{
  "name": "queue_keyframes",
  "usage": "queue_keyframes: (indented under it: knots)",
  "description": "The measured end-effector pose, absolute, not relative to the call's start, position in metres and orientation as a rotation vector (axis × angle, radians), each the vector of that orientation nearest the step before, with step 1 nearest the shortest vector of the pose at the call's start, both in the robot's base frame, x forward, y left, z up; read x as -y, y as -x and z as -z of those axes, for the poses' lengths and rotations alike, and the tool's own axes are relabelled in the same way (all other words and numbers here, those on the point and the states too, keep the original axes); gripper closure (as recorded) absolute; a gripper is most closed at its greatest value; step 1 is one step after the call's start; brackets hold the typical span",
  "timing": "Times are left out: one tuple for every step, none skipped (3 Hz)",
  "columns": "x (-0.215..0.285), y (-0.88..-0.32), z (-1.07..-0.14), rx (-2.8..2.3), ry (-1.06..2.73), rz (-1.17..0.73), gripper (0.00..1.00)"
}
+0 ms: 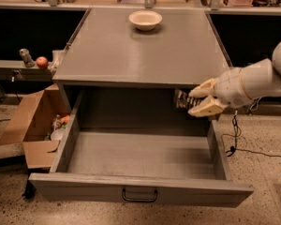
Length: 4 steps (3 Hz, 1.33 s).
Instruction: Pick rxbar chocolate from top drawer and place on counter
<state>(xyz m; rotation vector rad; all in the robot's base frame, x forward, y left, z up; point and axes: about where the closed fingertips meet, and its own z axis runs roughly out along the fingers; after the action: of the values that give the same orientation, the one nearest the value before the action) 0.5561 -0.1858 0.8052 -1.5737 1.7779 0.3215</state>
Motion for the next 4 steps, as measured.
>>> queue_keyframes:
  knots:
    - [0.171,-0.602,-0.862,-1.71,1.465,-0.432,1.0]
    - [0.172,-0.633,-0.878,-1.713,1.342,-0.495,1.0]
    - [0.171,-0.668,-0.887,-1.73,1.215,-0.529,1.0]
    - [0.168,-0.69,-0.897,-1.747,1.078,-0.511,1.0]
